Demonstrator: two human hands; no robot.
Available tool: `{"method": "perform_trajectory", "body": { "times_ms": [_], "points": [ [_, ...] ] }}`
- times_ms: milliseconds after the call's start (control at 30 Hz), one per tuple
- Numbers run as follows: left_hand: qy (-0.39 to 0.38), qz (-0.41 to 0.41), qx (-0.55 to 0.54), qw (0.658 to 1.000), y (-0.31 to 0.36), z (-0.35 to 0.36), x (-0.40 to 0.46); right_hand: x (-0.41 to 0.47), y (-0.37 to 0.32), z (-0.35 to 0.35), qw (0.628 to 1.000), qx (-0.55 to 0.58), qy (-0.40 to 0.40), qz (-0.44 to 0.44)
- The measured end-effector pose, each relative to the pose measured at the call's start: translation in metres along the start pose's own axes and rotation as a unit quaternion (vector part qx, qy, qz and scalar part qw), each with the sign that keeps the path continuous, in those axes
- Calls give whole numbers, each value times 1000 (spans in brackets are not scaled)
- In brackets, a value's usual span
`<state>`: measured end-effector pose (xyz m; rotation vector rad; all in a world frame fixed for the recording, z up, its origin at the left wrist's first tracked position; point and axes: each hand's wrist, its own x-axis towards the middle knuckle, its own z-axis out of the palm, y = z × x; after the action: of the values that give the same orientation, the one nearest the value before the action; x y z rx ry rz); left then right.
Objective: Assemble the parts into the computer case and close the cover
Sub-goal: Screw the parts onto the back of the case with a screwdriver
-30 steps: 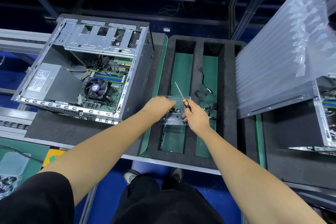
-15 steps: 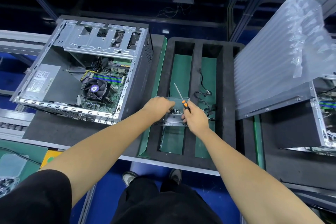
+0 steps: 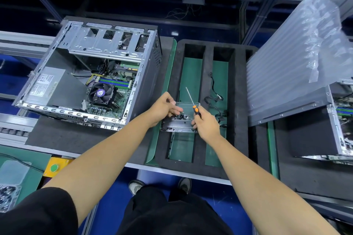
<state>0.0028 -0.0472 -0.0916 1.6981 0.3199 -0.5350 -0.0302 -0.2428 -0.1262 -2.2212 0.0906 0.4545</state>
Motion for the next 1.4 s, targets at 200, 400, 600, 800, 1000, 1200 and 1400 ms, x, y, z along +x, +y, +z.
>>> {"method": "perform_trajectory", "body": {
  "times_ms": [200,400,600,800,1000,1200,1400],
  "points": [
    [-11,-20,-231,973,-5,10,4,0,0,0,1000,11,0,1],
    [9,-46,-310,950,-1,18,16,0,-5,-2,1000,24,2,5],
    [38,4,-110,993,2,17,20,-2,-6,-4,1000,25,2,2],
    [2,94,306,947,-11,13,24,-2,-6,-4,1000,25,5,-2],
    [43,113,432,893,-14,9,26,-2,-5,-5,1000,25,5,1],
    [34,109,481,869,-10,15,24,-2,-7,-6,1000,30,5,7],
    [95,21,125,987,-11,12,28,-3,-5,-6,999,45,0,6]
  ]
}}
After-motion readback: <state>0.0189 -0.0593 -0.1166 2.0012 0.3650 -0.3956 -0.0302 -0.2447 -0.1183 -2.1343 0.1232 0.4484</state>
